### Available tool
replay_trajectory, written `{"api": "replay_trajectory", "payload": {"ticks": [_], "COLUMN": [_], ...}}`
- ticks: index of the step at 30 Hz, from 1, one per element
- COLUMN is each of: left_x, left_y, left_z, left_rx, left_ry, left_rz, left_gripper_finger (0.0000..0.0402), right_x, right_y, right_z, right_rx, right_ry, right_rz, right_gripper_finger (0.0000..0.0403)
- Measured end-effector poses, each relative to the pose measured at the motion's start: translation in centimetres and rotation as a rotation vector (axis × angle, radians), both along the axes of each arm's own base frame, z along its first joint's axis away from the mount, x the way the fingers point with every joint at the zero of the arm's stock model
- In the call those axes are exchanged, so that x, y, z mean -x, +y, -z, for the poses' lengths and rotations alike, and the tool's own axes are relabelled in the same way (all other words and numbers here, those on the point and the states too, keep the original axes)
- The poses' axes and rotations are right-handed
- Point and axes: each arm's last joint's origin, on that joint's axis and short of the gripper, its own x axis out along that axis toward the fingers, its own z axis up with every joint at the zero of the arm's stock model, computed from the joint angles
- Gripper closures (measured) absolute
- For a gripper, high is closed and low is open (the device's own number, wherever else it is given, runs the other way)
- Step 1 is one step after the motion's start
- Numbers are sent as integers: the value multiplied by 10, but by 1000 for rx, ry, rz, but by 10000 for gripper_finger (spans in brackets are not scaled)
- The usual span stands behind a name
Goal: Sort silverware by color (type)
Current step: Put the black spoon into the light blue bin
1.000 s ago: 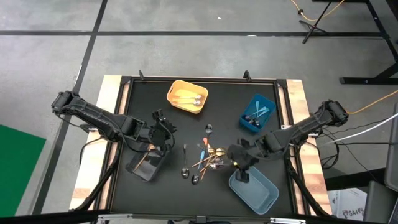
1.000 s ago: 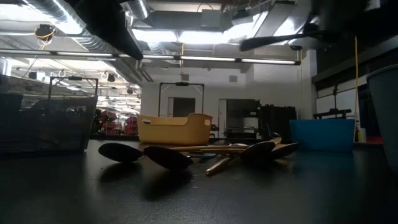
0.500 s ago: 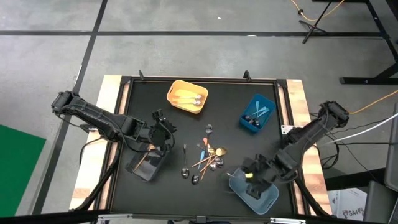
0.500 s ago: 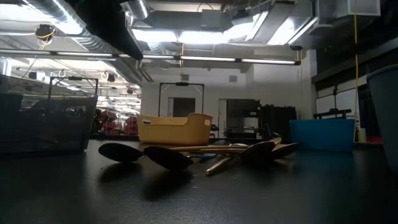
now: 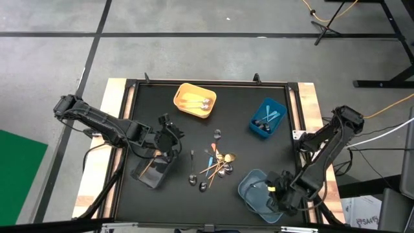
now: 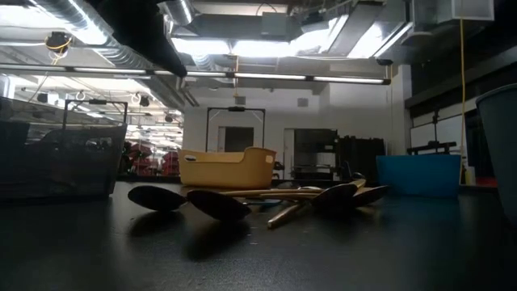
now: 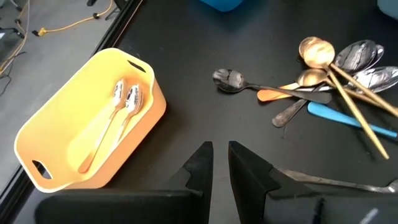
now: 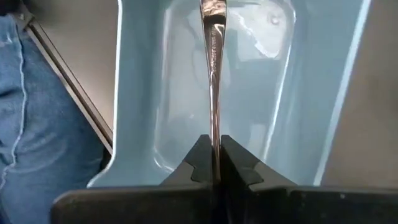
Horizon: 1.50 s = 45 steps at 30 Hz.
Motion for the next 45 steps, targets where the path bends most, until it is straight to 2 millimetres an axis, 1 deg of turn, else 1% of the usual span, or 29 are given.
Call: {"api": "replay_trajectory", "payload": {"ticks": [4, 9, 15, 20, 27, 30, 38, 45], "left_x": [-1, -2, -3, -5, -8, -9, -10, -17], "left_y": [0, -1, -1, -2, -2, -3, -3, -7], "left_z": [-1, -2, -3, -5, -9, -10, -11, -9], "left_rx": [6, 10, 12, 23, 38, 42, 55, 115], "left_ry": [-21, -34, -39, -76, -128, -142, -158, -174], "left_rz": [0, 0, 0, 1, 1, 0, 8, 75], "left_gripper_finger": [356, 356, 356, 356, 356, 356, 356, 356], "right_x": [-1, -5, -7, -7, -7, -7, -6, -5], "right_y": [0, 5, 7, 8, 7, 7, 8, 10], "right_z": [8, 19, 24, 24, 25, 25, 25, 23], "right_rx": [-26, -74, -73, -74, -65, -60, -77, -117], "right_ry": [-19, -57, -65, -66, -60, -63, -42, 3], "right_rz": [15, 18, 20, 20, 18, 4, -19, -43], "right_gripper_finger": [393, 393, 392, 380, 330, 317, 313, 313]}}
